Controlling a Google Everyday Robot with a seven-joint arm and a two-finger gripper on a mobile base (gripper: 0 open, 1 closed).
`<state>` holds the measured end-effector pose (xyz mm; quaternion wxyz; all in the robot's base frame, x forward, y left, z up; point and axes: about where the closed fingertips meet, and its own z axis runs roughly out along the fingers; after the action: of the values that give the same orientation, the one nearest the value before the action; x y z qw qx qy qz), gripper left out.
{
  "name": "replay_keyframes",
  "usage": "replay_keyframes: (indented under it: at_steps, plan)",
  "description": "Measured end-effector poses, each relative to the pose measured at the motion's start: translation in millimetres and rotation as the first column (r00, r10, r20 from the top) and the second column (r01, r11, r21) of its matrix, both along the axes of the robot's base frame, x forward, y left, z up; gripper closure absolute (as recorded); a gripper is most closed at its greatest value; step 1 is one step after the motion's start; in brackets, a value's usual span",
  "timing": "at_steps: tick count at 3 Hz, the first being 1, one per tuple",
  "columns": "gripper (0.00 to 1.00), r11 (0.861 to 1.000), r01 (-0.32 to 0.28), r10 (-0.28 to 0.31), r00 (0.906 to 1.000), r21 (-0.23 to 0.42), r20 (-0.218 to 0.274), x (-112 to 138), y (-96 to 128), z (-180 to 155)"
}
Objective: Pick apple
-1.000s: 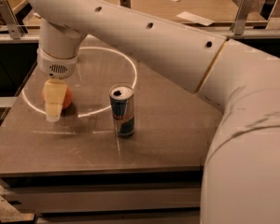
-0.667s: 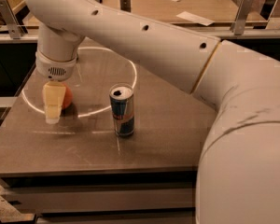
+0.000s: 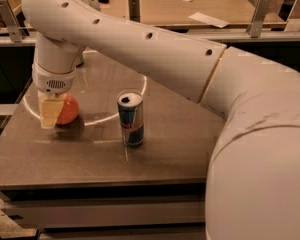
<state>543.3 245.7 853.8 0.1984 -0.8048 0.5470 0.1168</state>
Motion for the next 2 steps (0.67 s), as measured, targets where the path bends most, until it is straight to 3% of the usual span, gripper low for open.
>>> replay_keyframes:
  at_steps: [2]
  plan:
    - [0.89, 1.0, -0.025, 0.025, 0.9997, 0.007, 0.002, -5.6, 3.7, -2.4]
